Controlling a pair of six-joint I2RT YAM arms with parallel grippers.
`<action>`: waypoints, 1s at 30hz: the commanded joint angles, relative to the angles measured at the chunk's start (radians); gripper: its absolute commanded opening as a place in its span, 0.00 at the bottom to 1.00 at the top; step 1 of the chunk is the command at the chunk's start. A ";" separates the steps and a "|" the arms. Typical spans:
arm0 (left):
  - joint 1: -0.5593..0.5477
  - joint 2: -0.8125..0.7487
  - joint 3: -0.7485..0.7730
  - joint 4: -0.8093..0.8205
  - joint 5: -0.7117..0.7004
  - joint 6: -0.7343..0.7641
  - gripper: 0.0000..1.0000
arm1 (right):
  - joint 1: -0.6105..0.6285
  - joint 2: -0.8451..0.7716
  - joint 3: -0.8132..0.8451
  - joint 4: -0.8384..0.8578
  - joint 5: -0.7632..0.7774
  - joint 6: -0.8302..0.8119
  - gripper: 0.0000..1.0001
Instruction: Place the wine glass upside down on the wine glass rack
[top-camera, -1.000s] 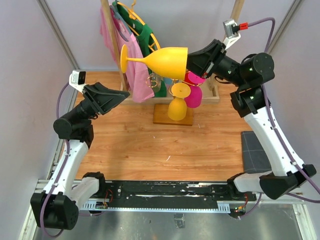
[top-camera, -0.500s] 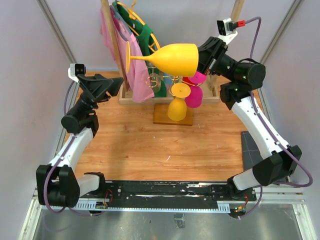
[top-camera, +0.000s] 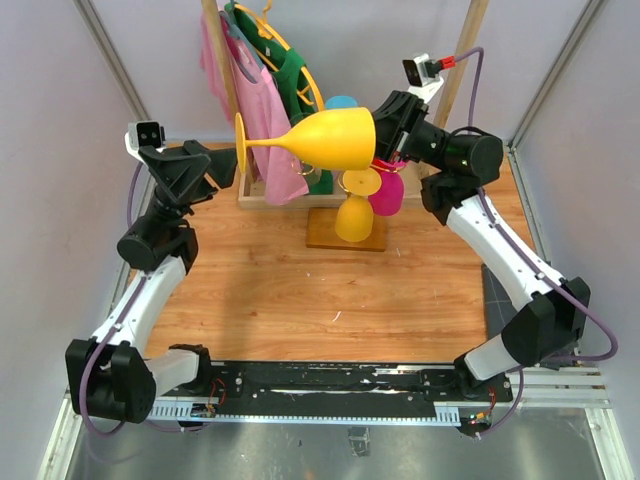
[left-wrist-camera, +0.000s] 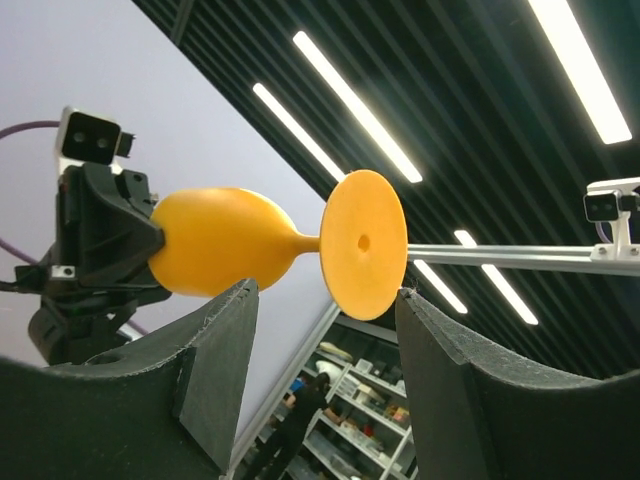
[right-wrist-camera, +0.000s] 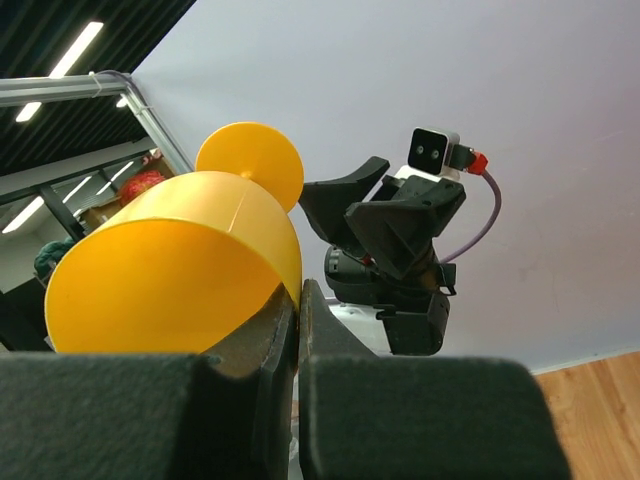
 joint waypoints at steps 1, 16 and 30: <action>-0.012 -0.033 0.004 0.240 -0.038 -0.123 0.62 | 0.042 0.025 0.020 0.064 0.002 0.000 0.01; -0.019 -0.087 -0.041 0.222 -0.055 -0.154 0.55 | 0.106 0.120 0.067 0.114 0.027 0.021 0.01; -0.019 -0.108 -0.055 0.205 -0.068 -0.159 0.15 | 0.125 0.157 0.089 0.118 0.026 0.028 0.01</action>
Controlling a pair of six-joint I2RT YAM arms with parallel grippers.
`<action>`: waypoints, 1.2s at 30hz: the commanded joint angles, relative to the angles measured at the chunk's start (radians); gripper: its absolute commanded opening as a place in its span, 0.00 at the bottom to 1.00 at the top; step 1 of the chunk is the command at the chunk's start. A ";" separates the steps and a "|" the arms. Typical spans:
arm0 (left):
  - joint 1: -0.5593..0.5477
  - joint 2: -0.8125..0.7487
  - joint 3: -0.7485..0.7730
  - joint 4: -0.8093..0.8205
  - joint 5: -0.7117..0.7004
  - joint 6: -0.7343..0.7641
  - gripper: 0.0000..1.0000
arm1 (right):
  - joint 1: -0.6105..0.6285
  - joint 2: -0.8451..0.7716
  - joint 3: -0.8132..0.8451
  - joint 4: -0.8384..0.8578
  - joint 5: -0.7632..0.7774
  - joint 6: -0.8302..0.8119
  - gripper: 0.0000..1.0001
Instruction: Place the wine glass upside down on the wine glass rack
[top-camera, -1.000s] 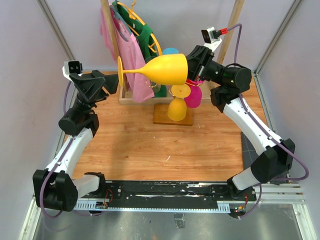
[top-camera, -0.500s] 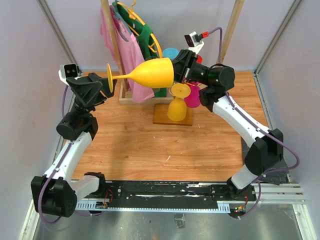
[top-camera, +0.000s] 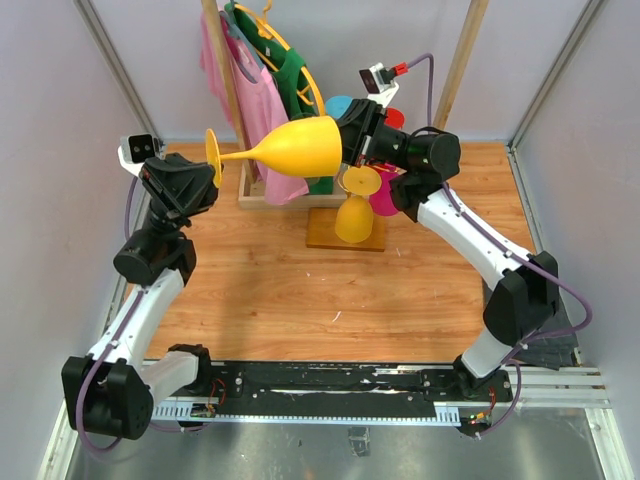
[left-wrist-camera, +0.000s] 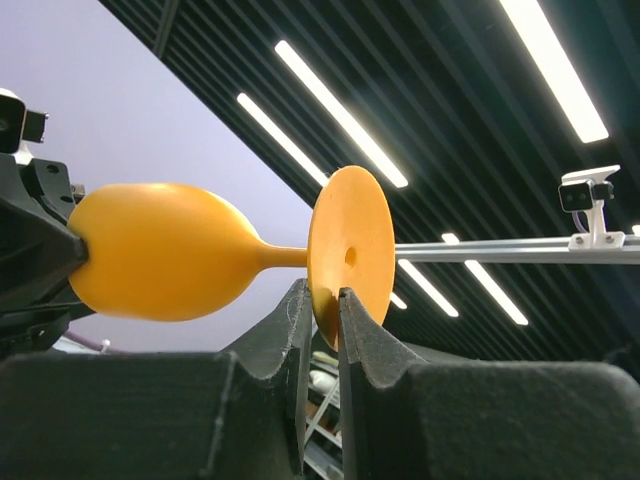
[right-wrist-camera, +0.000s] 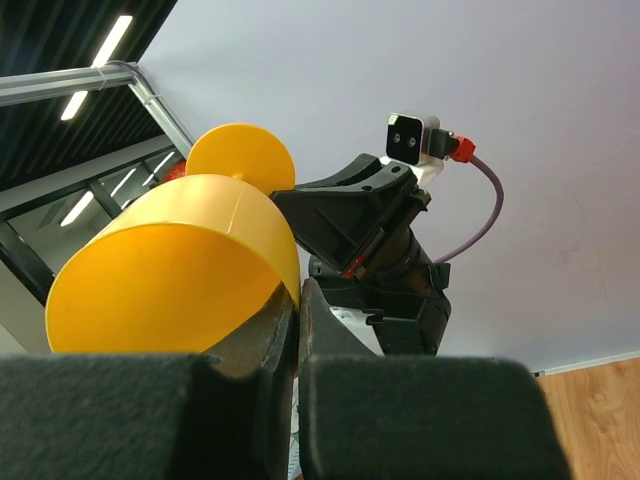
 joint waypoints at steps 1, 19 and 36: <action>-0.007 -0.018 0.012 0.206 -0.020 -0.159 0.09 | 0.012 -0.002 0.038 0.055 0.009 0.004 0.01; -0.006 0.019 0.162 0.220 -0.050 -0.170 0.00 | -0.036 -0.093 -0.031 0.031 -0.008 -0.016 0.45; -0.004 0.011 0.236 -0.019 0.046 0.034 0.00 | -0.368 -0.458 -0.233 -0.260 -0.076 -0.196 0.57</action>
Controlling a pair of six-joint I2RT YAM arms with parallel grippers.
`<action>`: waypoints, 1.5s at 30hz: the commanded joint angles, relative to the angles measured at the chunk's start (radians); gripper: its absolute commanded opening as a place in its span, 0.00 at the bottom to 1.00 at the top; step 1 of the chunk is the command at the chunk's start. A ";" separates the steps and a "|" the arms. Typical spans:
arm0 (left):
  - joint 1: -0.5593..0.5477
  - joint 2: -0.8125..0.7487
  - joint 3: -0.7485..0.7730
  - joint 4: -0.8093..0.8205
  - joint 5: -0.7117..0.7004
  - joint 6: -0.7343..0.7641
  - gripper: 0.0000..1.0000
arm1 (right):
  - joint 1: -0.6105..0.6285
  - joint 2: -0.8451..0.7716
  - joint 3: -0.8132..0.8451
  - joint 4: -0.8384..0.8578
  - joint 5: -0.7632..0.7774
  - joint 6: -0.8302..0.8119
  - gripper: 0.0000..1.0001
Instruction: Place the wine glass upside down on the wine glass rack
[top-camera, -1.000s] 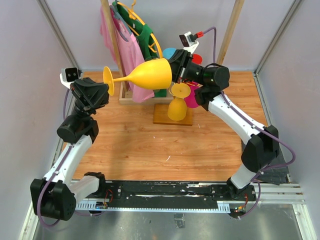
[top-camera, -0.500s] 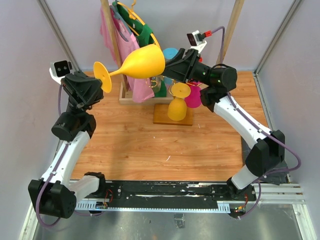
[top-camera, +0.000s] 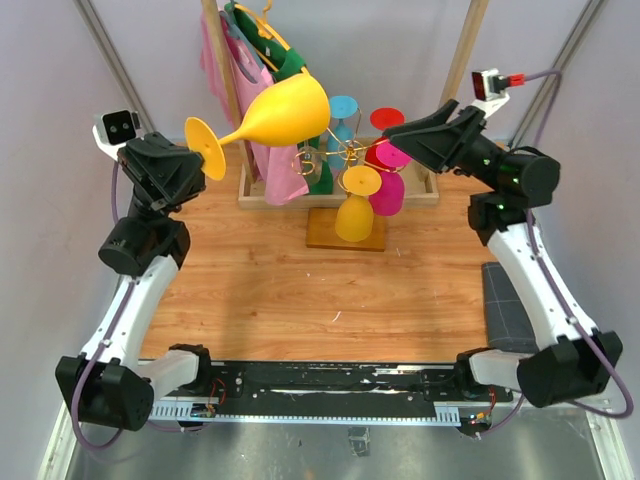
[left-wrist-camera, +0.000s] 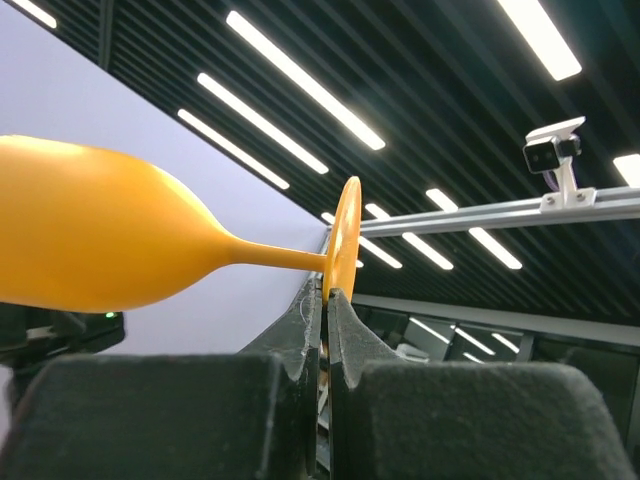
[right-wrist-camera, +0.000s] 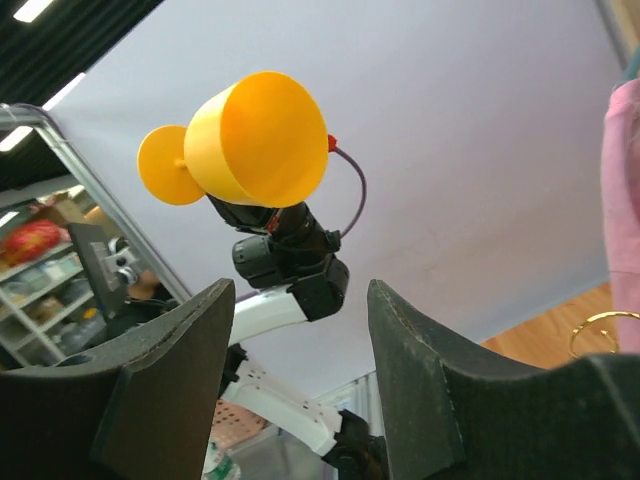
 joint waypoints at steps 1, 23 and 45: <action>0.007 -0.054 0.016 -0.065 0.061 0.079 0.00 | -0.058 -0.134 0.024 -0.190 -0.054 -0.183 0.57; 0.006 -0.334 0.011 -1.394 0.041 0.827 0.00 | -0.072 -0.217 0.034 -0.484 -0.032 -0.363 0.56; -0.020 -0.399 -0.206 -1.613 0.012 0.793 0.00 | -0.074 -0.194 0.046 -0.492 -0.030 -0.369 0.56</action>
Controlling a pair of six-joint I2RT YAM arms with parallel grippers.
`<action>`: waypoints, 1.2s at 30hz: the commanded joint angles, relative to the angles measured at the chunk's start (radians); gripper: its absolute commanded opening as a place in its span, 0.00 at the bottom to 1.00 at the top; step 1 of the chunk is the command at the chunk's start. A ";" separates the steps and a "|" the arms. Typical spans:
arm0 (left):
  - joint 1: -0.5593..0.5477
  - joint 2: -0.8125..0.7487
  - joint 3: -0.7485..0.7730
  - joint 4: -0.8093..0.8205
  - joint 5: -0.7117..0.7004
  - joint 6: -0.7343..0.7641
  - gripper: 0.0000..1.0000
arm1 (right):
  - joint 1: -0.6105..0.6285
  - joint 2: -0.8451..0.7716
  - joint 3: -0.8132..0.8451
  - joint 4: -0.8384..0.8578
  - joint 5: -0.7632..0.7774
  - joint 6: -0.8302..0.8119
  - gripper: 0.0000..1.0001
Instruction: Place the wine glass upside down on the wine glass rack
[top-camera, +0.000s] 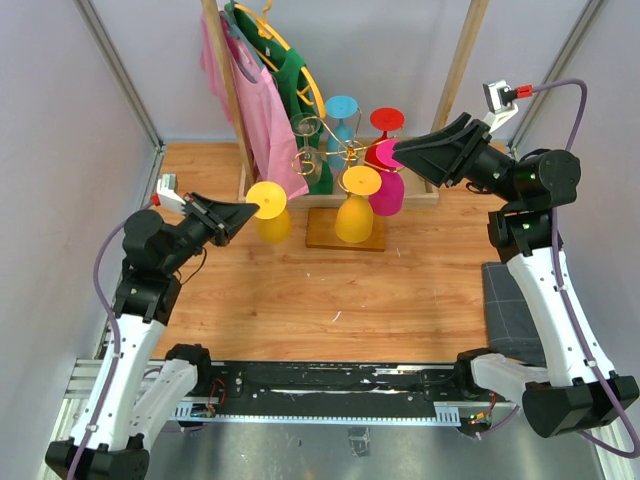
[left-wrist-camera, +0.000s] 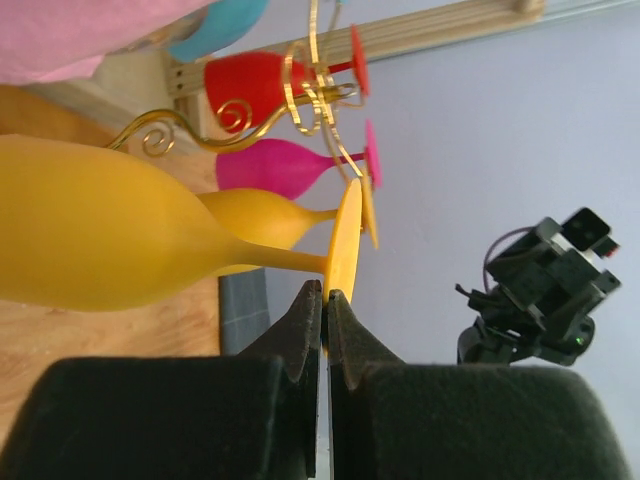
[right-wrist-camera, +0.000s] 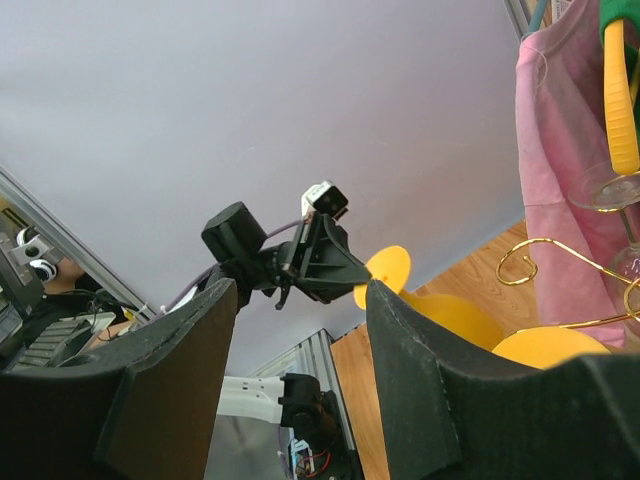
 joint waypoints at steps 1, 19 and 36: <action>-0.005 0.031 -0.012 0.046 0.058 -0.029 0.00 | -0.014 -0.004 0.027 0.028 -0.006 -0.016 0.56; -0.023 0.342 0.101 0.296 0.272 -0.056 0.00 | -0.014 -0.003 0.008 0.008 0.002 -0.026 0.56; -0.066 0.531 0.260 0.325 0.317 -0.029 0.00 | -0.014 0.013 0.033 -0.019 0.013 -0.038 0.56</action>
